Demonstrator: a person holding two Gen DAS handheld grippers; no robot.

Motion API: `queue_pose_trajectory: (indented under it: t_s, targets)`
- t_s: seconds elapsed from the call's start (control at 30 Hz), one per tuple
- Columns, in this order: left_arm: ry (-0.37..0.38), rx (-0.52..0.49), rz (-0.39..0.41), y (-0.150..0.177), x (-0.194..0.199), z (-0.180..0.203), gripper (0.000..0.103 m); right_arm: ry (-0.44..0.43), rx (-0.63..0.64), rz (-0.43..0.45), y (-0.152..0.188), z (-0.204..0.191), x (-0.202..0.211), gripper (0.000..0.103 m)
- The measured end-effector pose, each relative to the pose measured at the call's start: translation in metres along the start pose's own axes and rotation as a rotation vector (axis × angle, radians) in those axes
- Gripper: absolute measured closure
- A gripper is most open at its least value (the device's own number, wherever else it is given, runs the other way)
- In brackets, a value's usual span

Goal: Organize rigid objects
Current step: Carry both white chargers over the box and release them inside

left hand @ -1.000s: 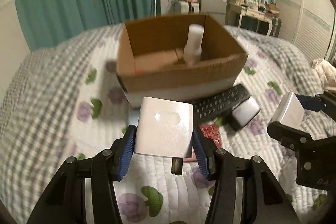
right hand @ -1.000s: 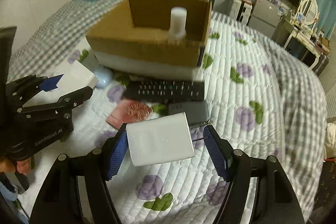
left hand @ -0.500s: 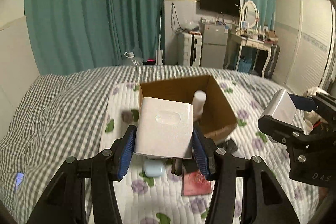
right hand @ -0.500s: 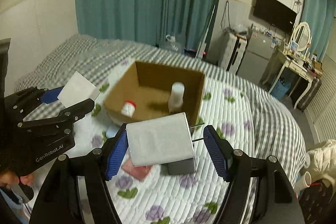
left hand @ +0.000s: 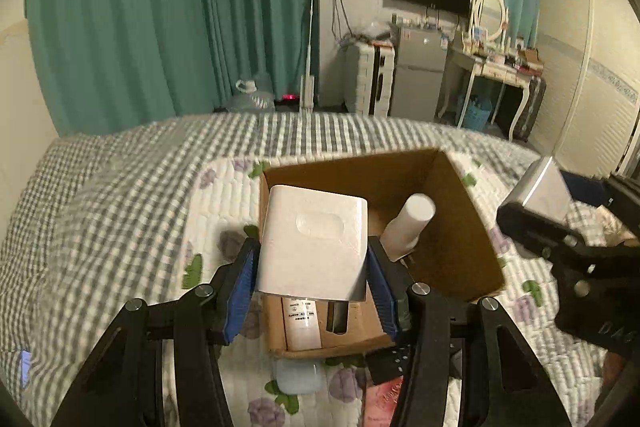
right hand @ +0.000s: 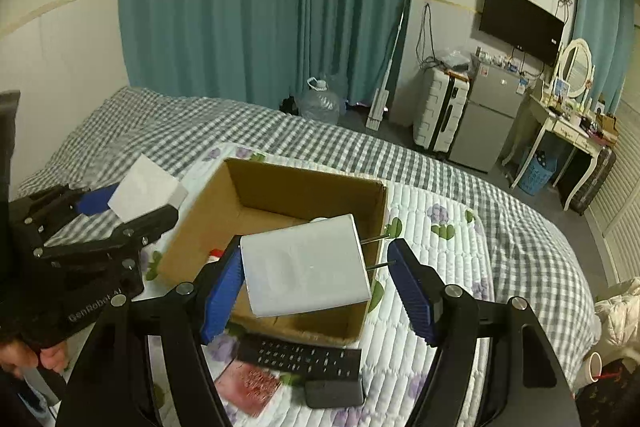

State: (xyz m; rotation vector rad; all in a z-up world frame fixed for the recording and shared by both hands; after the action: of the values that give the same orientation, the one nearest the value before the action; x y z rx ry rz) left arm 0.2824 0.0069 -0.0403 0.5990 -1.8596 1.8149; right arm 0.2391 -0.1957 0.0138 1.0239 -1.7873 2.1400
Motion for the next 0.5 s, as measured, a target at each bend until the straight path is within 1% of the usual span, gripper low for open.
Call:
queue_pose_trajectory:
  t_s: [0.1, 0.2, 0.43, 0.5]
  targets:
    - [-0.008, 0.002, -0.044, 0.014, -0.031, 0.003, 0.050, 0.010, -0.007, -0.021, 0.005, 0.008, -0.024, 0.033]
    - [0.002, 0.002, -0.068, 0.025, -0.052, 0.009, 0.050, 0.002, -0.024, -0.038, 0.013, 0.013, -0.045, 0.033]
    - [0.013, -0.004, -0.118, 0.045, -0.087, 0.013, 0.050, -0.009, -0.019, -0.082, 0.033, 0.015, -0.083, 0.033]
    - [0.001, -0.043, -0.109, 0.047, -0.091, 0.018, 0.049, -0.010, -0.019, -0.088, 0.036, 0.016, -0.090, 0.033]
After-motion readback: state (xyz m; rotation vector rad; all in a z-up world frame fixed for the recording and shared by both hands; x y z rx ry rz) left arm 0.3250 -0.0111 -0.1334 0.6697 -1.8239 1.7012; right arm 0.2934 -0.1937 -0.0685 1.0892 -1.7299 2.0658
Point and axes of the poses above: each gripper's, at about its wrist camera, not at the fingertips, and x roughly against the way its jaws point, z to its right, y to its underside, the point moved 8 cm from there along -x, roughly the way its jaws point, and after that the axes turned 5 degrees about z, right-handed, at the moved point
